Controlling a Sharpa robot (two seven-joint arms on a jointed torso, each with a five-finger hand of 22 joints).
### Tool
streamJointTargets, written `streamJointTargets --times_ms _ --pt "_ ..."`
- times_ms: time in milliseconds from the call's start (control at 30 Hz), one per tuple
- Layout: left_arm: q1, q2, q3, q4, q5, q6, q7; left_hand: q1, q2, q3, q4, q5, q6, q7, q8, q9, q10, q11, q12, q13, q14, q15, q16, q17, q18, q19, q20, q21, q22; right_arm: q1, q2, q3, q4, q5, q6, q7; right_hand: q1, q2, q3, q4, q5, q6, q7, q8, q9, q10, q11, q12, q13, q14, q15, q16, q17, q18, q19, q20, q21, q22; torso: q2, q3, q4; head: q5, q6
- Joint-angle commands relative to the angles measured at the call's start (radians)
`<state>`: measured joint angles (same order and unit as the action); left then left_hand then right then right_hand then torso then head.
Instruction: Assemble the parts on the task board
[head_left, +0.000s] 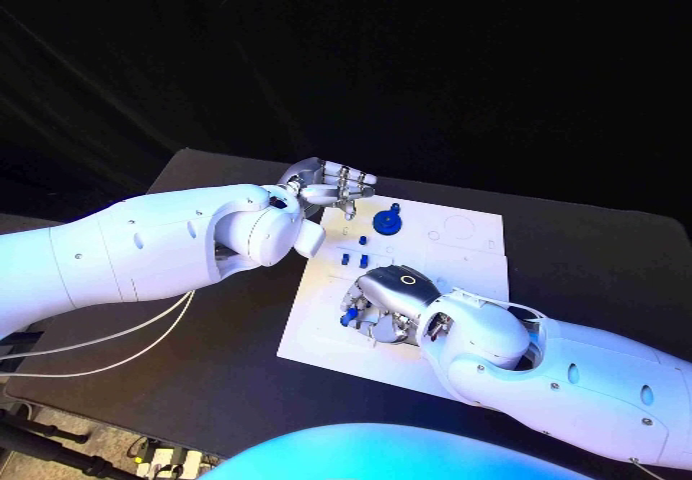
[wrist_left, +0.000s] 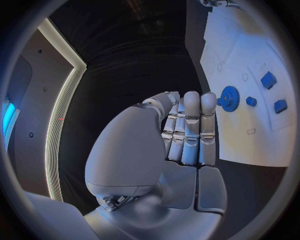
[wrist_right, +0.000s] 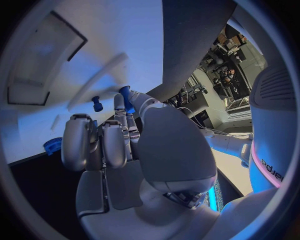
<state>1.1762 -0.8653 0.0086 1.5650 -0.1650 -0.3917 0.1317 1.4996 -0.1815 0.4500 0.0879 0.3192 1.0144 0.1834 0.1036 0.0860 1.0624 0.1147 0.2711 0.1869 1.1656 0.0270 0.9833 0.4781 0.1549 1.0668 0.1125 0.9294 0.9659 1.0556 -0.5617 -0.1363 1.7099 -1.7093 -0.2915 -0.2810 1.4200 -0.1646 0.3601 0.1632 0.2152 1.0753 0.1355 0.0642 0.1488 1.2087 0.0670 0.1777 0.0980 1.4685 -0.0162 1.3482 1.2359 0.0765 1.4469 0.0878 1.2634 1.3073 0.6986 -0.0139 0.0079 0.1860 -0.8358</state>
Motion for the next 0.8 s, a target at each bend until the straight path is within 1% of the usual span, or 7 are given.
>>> streamJointTargets --times_ms 33,533,633,700,800 --pt "0.001 0.001 0.001 0.002 0.003 0.018 0.002 0.000 0.013 0.001 -0.006 0.000 -0.006 0.001 -0.001 -0.001 -0.007 -0.003 0.004 0.001 -0.005 0.001 -0.006 -0.002 0.014 -0.007 0.003 -0.006 0.000 -0.001 -0.001 0.000 0.005 -0.010 -0.026 0.009 -0.008 -0.001 -0.001 0.002 -0.005 -0.007 -0.001 0.000 -0.001 0.004 -0.002 0.002 0.001 0.041 0.004 0.006 0.001 -0.015 0.000 0.006 0.006 0.165 0.000 -0.0002 0.0000 0.001 -0.001" --pt "0.001 0.001 0.001 0.001 0.003 0.019 -0.001 0.001 0.013 0.002 -0.007 0.000 -0.006 0.001 0.000 -0.001 -0.007 -0.003 0.005 0.002 -0.006 0.001 -0.006 -0.002 0.014 -0.007 0.003 -0.007 0.000 -0.001 -0.010 0.000 0.013 -0.009 -0.023 0.003 -0.008 -0.003 -0.002 0.000 -0.006 -0.009 -0.001 0.000 -0.001 0.006 -0.003 0.003 0.002 0.041 0.003 0.006 0.000 -0.015 0.000 0.005 0.005 0.164 0.000 -0.0005 -0.0002 0.001 -0.002" --pt "0.001 0.000 0.001 0.001 0.003 0.019 -0.002 0.001 0.013 0.002 -0.007 0.000 -0.006 0.001 0.000 -0.001 -0.007 -0.003 0.005 0.002 -0.006 0.001 -0.006 -0.002 0.014 -0.007 0.003 -0.007 0.000 -0.001 -0.018 0.000 0.018 -0.010 -0.027 0.000 -0.008 -0.004 -0.002 0.000 -0.006 -0.010 -0.001 -0.001 -0.002 0.006 -0.003 0.003 0.002 0.040 0.003 0.005 0.000 -0.015 0.000 0.005 0.005 0.164 0.000 -0.0008 -0.0001 -0.001 -0.003" --pt "0.001 0.000 0.000 0.000 0.003 0.020 -0.002 0.001 0.013 0.002 -0.007 0.000 -0.006 0.001 0.000 -0.001 -0.007 -0.003 0.005 0.002 -0.006 0.001 -0.006 -0.002 0.014 -0.007 0.003 -0.007 0.000 -0.001 -0.030 0.000 0.029 -0.012 -0.038 -0.001 -0.008 -0.004 -0.002 0.000 -0.006 -0.011 -0.001 -0.001 -0.002 0.006 -0.003 0.002 0.002 0.040 0.003 0.005 -0.001 -0.015 0.000 0.005 0.005 0.164 0.000 -0.0011 -0.0005 -0.003 -0.001" --pt "0.001 -0.001 0.000 0.000 0.003 0.020 -0.002 0.002 0.013 0.002 -0.009 0.000 -0.007 0.001 0.000 -0.002 -0.008 -0.003 0.007 0.002 -0.006 0.001 -0.006 -0.002 0.014 -0.007 0.003 -0.006 0.001 0.003 -0.065 0.006 0.059 -0.004 -0.093 0.004 -0.013 -0.009 -0.005 0.002 -0.005 -0.018 -0.002 -0.002 -0.004 0.013 -0.004 0.005 0.005 0.040 0.002 0.005 -0.003 -0.015 0.000 0.004 0.004 0.165 -0.001 -0.0012 -0.0016 -0.010 0.002"
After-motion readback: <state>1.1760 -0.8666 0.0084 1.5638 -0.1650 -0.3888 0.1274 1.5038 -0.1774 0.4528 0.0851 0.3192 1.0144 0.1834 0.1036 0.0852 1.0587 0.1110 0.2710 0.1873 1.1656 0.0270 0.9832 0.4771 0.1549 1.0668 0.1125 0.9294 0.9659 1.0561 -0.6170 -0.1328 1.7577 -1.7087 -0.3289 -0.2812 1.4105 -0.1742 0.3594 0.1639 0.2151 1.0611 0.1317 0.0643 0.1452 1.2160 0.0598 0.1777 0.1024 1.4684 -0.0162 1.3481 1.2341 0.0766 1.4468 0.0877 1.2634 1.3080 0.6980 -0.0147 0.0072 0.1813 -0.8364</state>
